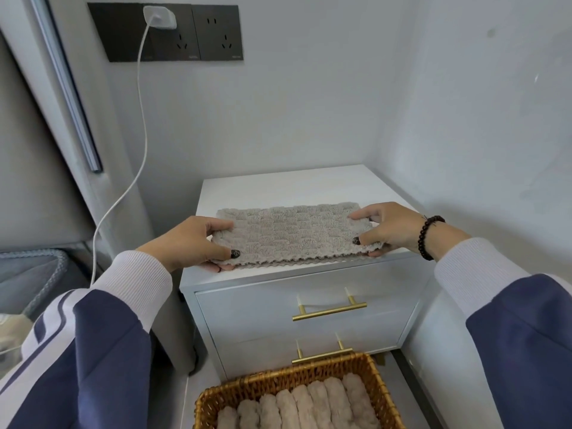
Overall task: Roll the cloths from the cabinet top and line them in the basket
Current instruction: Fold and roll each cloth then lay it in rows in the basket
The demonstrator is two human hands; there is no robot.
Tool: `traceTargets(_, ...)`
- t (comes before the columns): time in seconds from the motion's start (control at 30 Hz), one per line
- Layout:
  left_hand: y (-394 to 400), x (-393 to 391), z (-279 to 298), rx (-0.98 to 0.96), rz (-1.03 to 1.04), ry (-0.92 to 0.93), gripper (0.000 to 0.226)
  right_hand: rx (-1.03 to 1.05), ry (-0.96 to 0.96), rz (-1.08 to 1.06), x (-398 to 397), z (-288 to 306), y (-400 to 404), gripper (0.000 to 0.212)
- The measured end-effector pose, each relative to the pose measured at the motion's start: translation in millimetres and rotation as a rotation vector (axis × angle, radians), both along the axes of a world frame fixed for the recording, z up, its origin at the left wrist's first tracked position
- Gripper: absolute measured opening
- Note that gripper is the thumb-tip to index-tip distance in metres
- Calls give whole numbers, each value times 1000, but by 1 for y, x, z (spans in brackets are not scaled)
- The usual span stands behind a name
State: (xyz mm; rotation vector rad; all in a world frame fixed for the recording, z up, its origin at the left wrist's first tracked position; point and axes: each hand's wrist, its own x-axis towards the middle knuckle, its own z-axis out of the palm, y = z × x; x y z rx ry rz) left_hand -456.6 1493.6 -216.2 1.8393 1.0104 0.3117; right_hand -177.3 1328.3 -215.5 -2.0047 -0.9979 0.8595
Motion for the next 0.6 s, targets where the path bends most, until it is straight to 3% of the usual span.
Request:
traceTargets(0.1,-1,0,5,23,-38,70,74,-66,-63,13,1,4,0,57)
traceTargets(0.2,-2,0,15,172,-82,262,81,-182,-189,0,1,15,1,63)
traceTargets(0.33,6,5,28,572,76,484,55,-226,-606,-73,-7,28,9,63)
traceTargets(0.4,7,16,26,743,164,429,40,-30,-707,-126,-18,25,20,51)
traceTargets(0.47,1,34,20,736,158,277,33,172,-688,-123,-33,16,34,41)
traceTargets(0.6,-17,67,-10,702,22,195,35,224,-734,87,-61,-10,61,43)
